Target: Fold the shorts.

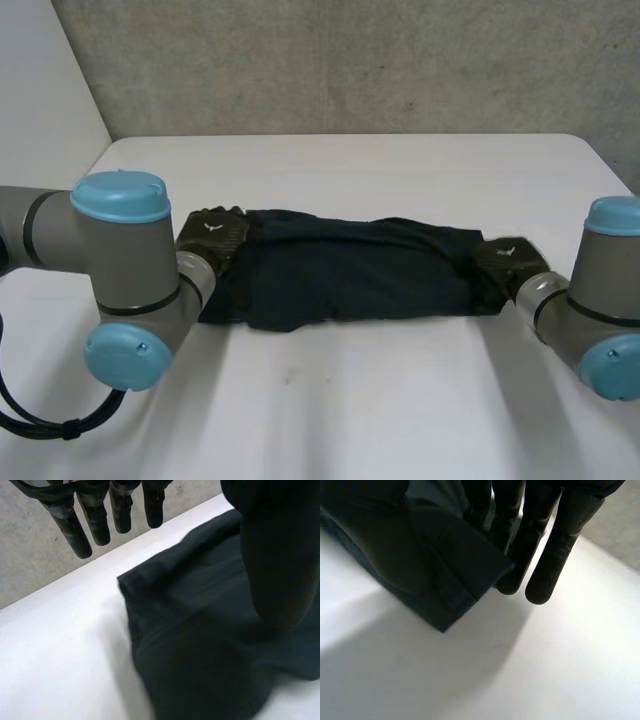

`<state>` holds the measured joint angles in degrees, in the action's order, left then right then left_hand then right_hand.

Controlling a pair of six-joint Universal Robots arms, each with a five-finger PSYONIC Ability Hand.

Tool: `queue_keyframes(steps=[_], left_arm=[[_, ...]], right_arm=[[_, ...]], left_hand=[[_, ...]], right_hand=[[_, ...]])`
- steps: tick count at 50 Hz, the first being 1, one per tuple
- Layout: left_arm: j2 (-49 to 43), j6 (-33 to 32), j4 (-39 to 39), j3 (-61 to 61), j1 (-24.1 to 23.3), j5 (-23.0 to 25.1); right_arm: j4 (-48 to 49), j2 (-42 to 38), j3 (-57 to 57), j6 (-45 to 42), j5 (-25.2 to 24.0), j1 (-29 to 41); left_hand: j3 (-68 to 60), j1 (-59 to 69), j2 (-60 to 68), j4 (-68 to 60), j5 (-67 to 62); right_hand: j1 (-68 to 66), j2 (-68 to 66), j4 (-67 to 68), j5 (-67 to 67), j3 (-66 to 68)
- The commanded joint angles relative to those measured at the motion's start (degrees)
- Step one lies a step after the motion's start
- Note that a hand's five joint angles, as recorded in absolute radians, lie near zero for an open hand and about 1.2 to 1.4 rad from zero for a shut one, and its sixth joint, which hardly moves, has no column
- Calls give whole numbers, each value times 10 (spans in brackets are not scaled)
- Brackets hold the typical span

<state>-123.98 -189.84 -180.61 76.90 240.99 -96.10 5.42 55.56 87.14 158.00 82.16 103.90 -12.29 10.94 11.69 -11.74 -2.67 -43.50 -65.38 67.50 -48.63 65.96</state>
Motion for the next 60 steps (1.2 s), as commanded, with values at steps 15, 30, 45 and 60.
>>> queue_keyframes(steps=[15,30,45,60], left_arm=[[128,-1,-1,53,26,1],[124,-1,-9,13,27,-4],[46,25,-20,-90,-21,7],[-152,18,89,-221,-53,-42]], right_arm=[[-56,5,-226,-310,20,180],[-59,-97,-281,-337,-201,286],[-72,10,-259,154,-76,157],[-205,-198,-407,81,-73,149]], left_hand=[[23,-9,-17,17,27],[23,-9,-17,17,27],[23,-9,-17,17,27],[14,-1,-8,9,18]], right_hand=[[-365,-146,125,-214,140],[168,387,-408,319,-393],[335,554,-575,486,-560],[335,554,-575,486,-560]])
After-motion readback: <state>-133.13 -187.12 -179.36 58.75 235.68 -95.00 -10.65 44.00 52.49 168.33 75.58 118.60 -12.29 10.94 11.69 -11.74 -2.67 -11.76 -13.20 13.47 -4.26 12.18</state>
